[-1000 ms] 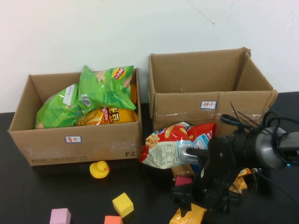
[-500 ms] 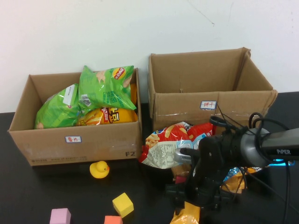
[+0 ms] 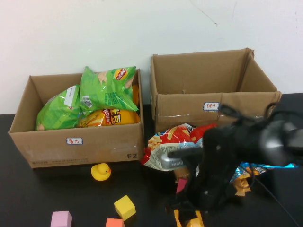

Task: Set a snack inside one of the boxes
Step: Pick up the biscuit, then place the biscuit in the biscuit box

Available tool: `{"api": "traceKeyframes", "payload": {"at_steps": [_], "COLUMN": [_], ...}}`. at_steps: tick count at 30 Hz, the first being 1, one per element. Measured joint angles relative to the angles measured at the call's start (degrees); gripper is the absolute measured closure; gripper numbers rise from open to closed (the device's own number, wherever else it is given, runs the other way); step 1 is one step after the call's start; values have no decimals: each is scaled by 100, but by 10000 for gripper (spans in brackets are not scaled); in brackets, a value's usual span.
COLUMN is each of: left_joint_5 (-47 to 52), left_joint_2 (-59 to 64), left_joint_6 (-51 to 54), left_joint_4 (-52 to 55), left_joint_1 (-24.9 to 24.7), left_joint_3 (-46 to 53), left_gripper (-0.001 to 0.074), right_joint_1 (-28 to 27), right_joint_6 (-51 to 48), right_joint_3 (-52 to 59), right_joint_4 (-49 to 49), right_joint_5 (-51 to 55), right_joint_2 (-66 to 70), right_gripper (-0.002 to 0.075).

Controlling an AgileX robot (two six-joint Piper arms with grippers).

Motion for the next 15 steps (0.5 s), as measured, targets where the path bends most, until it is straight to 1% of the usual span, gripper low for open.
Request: {"api": "traceKeyframes", "payload": {"at_steps": [4,8,11,15], "left_joint_5": [0,0,0,0], "left_joint_2": [0,0,0,0], "left_joint_6": [0,0,0,0], "left_joint_4": [0,0,0,0], "left_joint_1": [0,0,0,0], "left_joint_3": [0,0,0,0], "left_gripper": [736,736,736,736], "right_joint_1": [57,-85,-429,-1103], "right_joint_6": [-499,-671,-727,-799], "right_joint_3": [138,-15,-500,-1274], "right_joint_4": [-160,-884,-1540,-2008], "right_joint_5": [35,-342,-529,-640], "right_joint_2": [-1088,-2096,-2460,-2339], "right_gripper": [391,391,391,391]}}
